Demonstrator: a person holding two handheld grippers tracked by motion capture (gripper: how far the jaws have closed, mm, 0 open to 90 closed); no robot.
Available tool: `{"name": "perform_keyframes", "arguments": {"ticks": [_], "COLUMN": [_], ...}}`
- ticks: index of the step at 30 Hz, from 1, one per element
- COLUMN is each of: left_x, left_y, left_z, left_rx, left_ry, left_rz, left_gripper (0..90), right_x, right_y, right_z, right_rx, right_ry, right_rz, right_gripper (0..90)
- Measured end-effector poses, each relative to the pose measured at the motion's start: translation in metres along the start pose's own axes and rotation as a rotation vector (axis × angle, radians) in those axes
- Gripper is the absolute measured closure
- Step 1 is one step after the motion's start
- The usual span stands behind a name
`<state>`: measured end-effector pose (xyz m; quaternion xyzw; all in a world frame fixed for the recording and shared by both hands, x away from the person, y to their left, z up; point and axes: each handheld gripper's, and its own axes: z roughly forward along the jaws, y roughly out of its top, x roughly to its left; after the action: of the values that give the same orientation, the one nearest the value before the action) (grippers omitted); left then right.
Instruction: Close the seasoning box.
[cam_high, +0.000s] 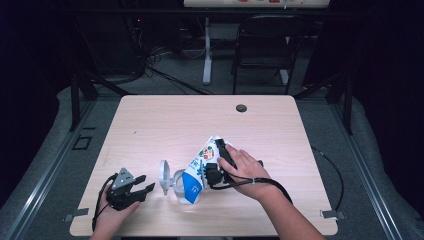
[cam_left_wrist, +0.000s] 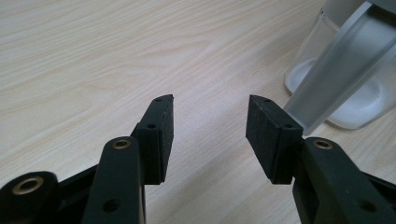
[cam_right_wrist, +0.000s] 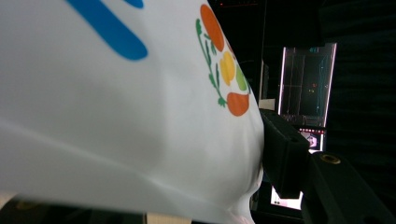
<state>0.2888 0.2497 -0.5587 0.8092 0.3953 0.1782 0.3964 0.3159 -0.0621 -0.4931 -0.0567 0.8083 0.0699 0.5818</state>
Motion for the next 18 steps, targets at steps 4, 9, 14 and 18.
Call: {"name": "perform_keyframes", "arguments": {"ticks": [4, 9, 14, 18], "left_x": [0.0001, 0.0001, -0.0001, 0.0003], "left_y": [0.0, 0.0, 0.0, 0.0], "left_z": [-0.0001, -0.0001, 0.0, -0.0001], "left_rx": [0.0, 0.0, 0.0, 0.001], "left_ry": [-0.001, -0.001, 0.0, 0.001], "left_rz": [0.0, 0.0, 0.0, 0.0], "left_gripper": [52.3, 52.2, 52.3, 52.2], "right_x": [-0.0001, -0.0002, -0.0002, -0.0008], "right_y": [0.0, 0.0001, 0.0003, 0.0007], "right_z": [0.0002, 0.0003, 0.0006, 0.0002], "right_rx": [0.001, 0.001, 0.004, 0.012], "right_ry": [0.003, 0.004, 0.005, 0.007], "right_rz": [-0.001, -0.001, 0.0, -0.006], "right_gripper": [49.8, 49.8, 49.9, 50.0]}}
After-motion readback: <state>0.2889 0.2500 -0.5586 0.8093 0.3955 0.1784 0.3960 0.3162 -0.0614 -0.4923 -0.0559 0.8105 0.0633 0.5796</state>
